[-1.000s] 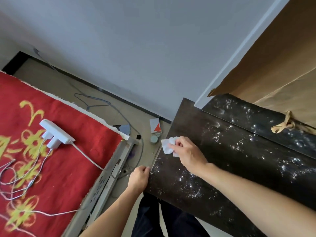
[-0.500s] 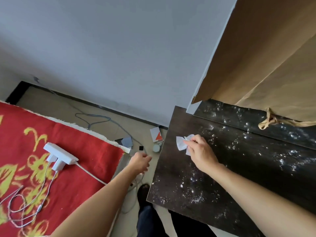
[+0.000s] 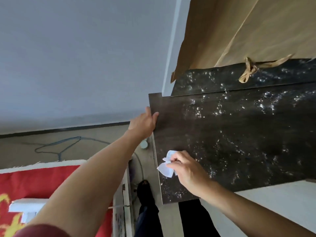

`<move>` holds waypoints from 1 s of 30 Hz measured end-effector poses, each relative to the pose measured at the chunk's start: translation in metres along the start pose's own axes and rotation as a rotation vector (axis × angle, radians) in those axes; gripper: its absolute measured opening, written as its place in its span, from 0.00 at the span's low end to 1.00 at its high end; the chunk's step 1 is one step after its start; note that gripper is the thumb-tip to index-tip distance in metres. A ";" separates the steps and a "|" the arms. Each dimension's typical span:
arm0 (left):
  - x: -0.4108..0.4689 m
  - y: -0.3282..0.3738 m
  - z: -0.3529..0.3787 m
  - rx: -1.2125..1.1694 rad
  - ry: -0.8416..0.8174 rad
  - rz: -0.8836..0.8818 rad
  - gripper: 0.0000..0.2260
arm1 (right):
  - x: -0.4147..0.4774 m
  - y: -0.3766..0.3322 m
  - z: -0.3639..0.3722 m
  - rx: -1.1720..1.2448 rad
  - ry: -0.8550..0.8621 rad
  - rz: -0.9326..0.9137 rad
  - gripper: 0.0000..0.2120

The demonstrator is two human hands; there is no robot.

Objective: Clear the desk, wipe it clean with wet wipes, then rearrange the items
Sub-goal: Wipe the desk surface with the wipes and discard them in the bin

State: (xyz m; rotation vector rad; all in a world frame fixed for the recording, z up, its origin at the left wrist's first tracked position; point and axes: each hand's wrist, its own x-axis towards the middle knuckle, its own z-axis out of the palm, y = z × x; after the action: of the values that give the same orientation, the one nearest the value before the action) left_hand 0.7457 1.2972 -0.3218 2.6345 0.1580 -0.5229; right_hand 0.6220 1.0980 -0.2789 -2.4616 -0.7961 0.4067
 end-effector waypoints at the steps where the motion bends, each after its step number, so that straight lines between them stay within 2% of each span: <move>1: 0.000 -0.002 0.002 0.035 0.016 0.021 0.17 | 0.010 -0.001 0.001 -0.005 0.026 0.036 0.15; 5: 0.006 -0.008 0.004 0.133 0.066 0.076 0.20 | 0.044 -0.010 0.007 -0.025 0.197 0.194 0.18; 11: 0.005 -0.005 -0.003 0.205 0.011 0.069 0.20 | -0.029 -0.026 0.017 0.051 -0.010 0.082 0.19; 13: 0.006 -0.004 -0.005 0.211 -0.004 0.049 0.21 | -0.006 -0.017 0.009 0.047 0.026 0.120 0.18; 16: 0.009 -0.005 -0.003 0.217 -0.033 0.017 0.22 | 0.044 -0.008 0.005 -0.041 0.174 0.235 0.20; 18: 0.011 -0.007 -0.002 0.215 -0.057 0.003 0.23 | 0.038 -0.012 0.017 -0.044 0.162 0.187 0.20; 21: 0.011 -0.007 -0.003 0.187 -0.077 -0.004 0.25 | -0.024 -0.033 0.040 0.016 0.032 0.013 0.14; 23: 0.011 -0.005 -0.004 0.177 -0.086 -0.013 0.25 | -0.040 -0.037 0.038 0.047 -0.022 -0.028 0.12; 27: 0.011 -0.003 -0.005 0.179 -0.081 -0.023 0.26 | 0.026 -0.015 0.017 0.028 0.155 0.148 0.19; 30: 0.010 -0.004 -0.004 0.184 -0.076 -0.035 0.26 | 0.029 -0.012 0.021 -0.007 0.162 0.116 0.19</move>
State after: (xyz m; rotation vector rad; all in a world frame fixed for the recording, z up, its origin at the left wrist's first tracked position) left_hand 0.7554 1.3029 -0.3244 2.7886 0.1385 -0.6781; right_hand 0.6305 1.1319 -0.2928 -2.5177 -0.5908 0.2426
